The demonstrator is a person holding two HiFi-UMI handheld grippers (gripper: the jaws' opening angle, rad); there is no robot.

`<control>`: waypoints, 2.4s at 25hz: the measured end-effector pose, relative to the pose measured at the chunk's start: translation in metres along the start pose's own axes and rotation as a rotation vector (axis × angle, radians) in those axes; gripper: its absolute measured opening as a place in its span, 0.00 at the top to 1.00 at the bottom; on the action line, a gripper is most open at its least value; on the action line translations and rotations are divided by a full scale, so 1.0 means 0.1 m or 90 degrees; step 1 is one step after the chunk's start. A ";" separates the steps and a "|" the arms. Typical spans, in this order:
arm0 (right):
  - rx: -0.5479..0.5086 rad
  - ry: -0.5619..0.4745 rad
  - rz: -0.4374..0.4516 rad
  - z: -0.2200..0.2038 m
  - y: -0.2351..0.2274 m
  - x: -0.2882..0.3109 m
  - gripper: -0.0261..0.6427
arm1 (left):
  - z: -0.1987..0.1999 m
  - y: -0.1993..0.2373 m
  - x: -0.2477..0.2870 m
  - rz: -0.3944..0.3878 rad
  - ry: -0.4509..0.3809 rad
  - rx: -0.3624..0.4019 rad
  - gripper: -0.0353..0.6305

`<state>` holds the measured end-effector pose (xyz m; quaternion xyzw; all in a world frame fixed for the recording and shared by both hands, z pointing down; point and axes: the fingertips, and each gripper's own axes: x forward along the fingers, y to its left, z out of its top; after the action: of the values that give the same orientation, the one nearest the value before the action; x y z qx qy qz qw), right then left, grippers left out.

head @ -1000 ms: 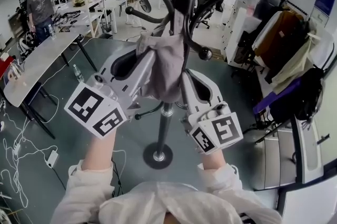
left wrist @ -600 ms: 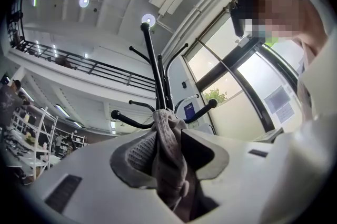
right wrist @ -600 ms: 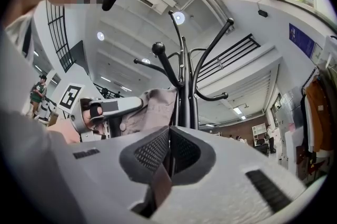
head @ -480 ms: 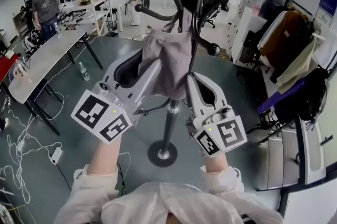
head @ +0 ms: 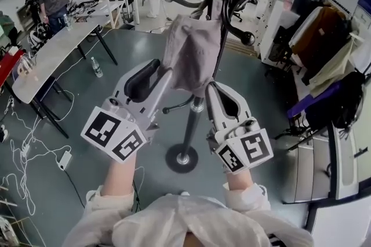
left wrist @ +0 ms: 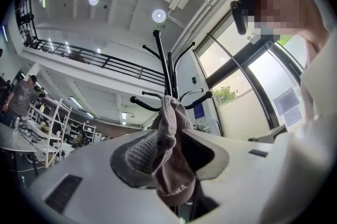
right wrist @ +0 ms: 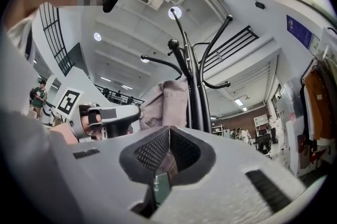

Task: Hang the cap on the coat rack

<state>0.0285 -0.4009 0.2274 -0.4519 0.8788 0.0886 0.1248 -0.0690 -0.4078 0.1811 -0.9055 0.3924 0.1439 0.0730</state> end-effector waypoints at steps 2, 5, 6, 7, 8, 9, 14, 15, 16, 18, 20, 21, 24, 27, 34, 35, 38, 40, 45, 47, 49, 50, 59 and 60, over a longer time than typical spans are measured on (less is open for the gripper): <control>0.003 0.012 0.008 -0.06 0.06 0.00 0.96 | -0.06 0.00 -0.06 0.008 0.008 -0.009 0.75; 0.009 0.029 0.019 -0.15 0.14 -0.01 0.96 | -0.17 -0.03 -0.13 0.011 0.017 -0.032 0.75; 0.011 0.032 0.022 -0.19 0.16 -0.01 0.96 | -0.22 -0.05 -0.14 0.008 0.022 -0.041 0.76; 0.014 0.037 0.026 -0.23 0.18 -0.02 0.96 | -0.27 -0.06 -0.16 0.006 0.029 -0.050 0.76; 0.017 0.042 0.030 -0.28 0.21 -0.03 0.96 | -0.33 -0.08 -0.17 0.005 0.036 -0.056 0.76; 0.019 0.049 0.034 -0.33 0.23 -0.05 0.96 | -0.38 -0.10 -0.19 0.005 0.042 -0.062 0.76; 0.033 0.077 0.047 -0.52 0.30 -0.11 0.96 | -0.57 -0.13 -0.25 0.017 0.059 -0.088 0.79; 0.039 0.080 0.047 -0.54 0.30 -0.11 0.96 | -0.61 -0.14 -0.26 0.021 0.062 -0.094 0.79; 0.046 0.083 0.046 -0.56 0.31 -0.11 0.96 | -0.65 -0.14 -0.27 0.024 0.066 -0.103 0.80; 0.059 0.087 0.048 -0.60 0.34 -0.12 0.96 | -0.73 -0.15 -0.30 0.029 0.074 -0.122 0.82; 0.061 0.093 0.052 -0.63 0.38 -0.13 0.96 | -0.81 -0.17 -0.33 0.032 0.084 -0.133 0.83; 0.062 0.094 0.053 -0.64 0.40 -0.13 0.96 | -0.84 -0.17 -0.35 0.033 0.089 -0.136 0.84; 0.074 0.098 0.053 -0.68 0.42 -0.14 0.96 | -0.92 -0.17 -0.43 0.046 0.094 -0.152 0.86; 0.101 0.106 0.053 -0.76 0.43 -0.18 0.96 | -1.04 -0.19 -0.52 0.068 0.100 -0.173 0.89; 0.125 0.126 0.068 -0.92 0.44 -0.33 0.96 | -1.24 -0.41 -0.48 0.050 0.112 -0.172 0.91; 0.126 0.128 0.068 -0.94 0.44 -0.34 0.96 | -1.24 -0.42 -0.48 0.048 0.113 -0.165 0.91; 0.127 0.134 0.066 -0.97 0.46 -0.35 0.96 | -1.27 -0.44 -0.49 0.041 0.117 -0.156 0.92; 0.126 0.137 0.064 -0.98 0.46 -0.36 0.96 | -1.31 -0.47 -0.49 0.036 0.125 -0.158 0.92; 0.118 0.148 0.065 -1.04 0.46 -0.39 0.96 | -1.43 -0.56 -0.49 0.028 0.156 -0.144 0.92; 0.116 0.153 0.066 -1.06 0.47 -0.40 0.96 | -1.48 -0.55 -0.52 0.034 0.165 -0.139 0.92; 0.112 0.157 0.068 -1.08 0.49 -0.41 0.96 | -1.52 -0.54 -0.55 0.043 0.175 -0.133 0.92; 0.110 0.160 0.069 -1.09 0.49 -0.42 0.96 | -1.54 -0.54 -0.57 0.044 0.180 -0.133 0.92; 0.101 0.183 0.074 -1.22 0.53 -0.48 0.96 | -1.72 -0.58 -0.61 0.025 0.224 -0.122 0.92; 0.100 0.184 0.076 -1.23 0.53 -0.48 0.96 | -1.75 -0.59 -0.62 0.023 0.227 -0.123 0.92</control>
<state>-0.0049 -0.3664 0.3616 -0.3963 0.9169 -0.0388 0.0262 -0.0305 -0.3675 0.3674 -0.9123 0.3996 0.0197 -0.0875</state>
